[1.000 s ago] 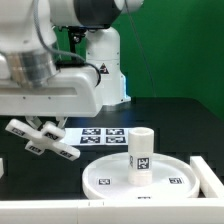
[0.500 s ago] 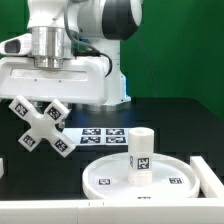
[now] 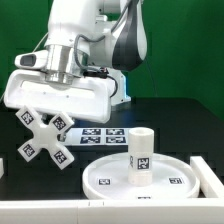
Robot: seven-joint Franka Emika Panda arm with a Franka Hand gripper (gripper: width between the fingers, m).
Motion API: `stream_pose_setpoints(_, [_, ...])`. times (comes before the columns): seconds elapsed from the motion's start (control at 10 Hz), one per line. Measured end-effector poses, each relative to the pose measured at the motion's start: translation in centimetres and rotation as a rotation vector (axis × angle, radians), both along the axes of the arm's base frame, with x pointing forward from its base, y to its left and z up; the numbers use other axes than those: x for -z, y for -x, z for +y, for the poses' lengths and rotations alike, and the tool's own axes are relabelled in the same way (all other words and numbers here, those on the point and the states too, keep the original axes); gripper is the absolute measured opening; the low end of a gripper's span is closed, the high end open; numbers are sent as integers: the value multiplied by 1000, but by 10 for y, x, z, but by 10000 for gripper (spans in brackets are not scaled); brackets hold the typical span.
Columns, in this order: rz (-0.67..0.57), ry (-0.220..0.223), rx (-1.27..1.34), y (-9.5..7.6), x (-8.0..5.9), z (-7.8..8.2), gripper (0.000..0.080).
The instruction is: Assemble round table
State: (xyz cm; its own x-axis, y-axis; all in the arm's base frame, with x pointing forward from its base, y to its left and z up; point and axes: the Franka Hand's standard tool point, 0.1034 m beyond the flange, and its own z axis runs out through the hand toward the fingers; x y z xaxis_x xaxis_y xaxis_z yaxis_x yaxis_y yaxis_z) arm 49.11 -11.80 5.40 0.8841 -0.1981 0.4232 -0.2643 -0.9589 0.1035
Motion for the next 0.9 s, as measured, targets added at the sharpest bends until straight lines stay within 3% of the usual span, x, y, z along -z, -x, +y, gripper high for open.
stream_pose_setpoints(0.1, [23, 0, -1, 5, 12, 0, 213])
stream_pose_setpoints(0.4, [41, 5, -13, 11, 28, 5, 213])
stream_pose_setpoints(0.8, [62, -4, -11, 13, 31, 6, 217])
stream_pose_setpoints(0.9, [63, -5, -11, 13, 32, 6, 428])
